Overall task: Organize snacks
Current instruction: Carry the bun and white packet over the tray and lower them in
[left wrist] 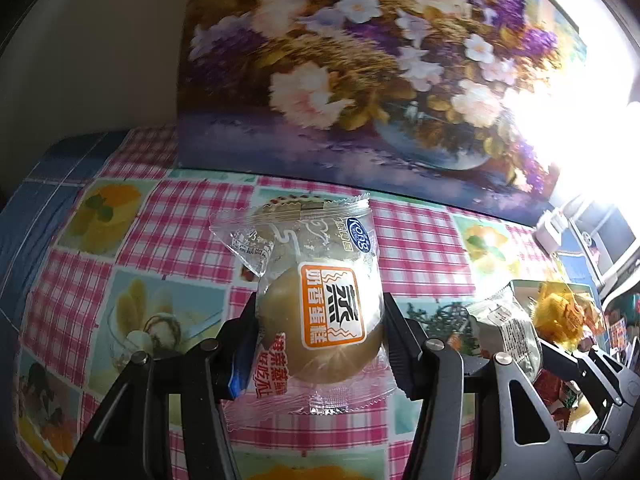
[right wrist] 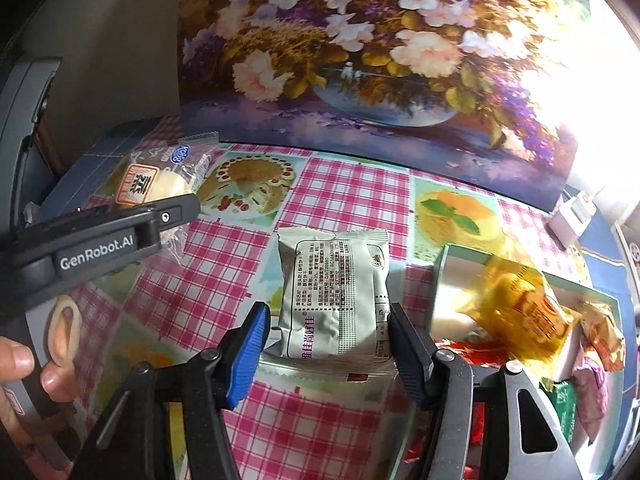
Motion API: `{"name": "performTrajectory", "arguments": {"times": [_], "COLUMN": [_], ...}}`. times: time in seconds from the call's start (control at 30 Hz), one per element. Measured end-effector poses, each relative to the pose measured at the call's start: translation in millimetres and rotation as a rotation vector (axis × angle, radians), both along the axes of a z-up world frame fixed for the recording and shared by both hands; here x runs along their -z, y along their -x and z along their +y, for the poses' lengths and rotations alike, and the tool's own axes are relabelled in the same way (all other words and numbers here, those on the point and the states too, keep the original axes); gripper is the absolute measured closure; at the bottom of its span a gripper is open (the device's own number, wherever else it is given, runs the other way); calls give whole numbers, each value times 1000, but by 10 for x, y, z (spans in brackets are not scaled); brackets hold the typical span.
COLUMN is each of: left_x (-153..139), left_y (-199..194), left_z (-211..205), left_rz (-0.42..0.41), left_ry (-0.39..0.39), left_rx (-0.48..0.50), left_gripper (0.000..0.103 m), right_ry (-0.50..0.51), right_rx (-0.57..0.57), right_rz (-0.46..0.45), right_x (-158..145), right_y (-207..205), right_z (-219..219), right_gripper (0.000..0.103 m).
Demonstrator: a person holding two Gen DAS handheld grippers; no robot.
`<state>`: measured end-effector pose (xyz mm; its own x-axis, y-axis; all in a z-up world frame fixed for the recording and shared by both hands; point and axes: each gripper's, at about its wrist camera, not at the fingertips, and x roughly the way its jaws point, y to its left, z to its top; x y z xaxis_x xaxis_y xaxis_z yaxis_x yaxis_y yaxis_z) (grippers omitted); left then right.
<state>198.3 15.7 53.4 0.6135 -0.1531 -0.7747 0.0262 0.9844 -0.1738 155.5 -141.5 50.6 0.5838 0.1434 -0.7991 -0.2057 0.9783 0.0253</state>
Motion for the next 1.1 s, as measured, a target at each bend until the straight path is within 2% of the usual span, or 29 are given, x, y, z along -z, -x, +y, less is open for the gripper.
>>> {"name": "performTrajectory", "arguments": {"times": [0.33, 0.57, 1.1], "left_x": [-178, -183, -172], "left_y": [151, 274, 593], "left_z": [-460, -1022, -1670], "left_rz": [-69, -89, -105], "left_ry": [-26, -60, -29], "left_rx": [129, 287, 493], "left_gripper": [45, 45, 45], "right_ry": [-2, 16, 39], "right_rx": [84, 161, 339], "right_rz": [-18, -24, -4], "right_x": [-79, -152, -127], "right_y": [111, 254, 676], "right_z": [-399, -770, -1635], "right_gripper": [41, 41, 41]}}
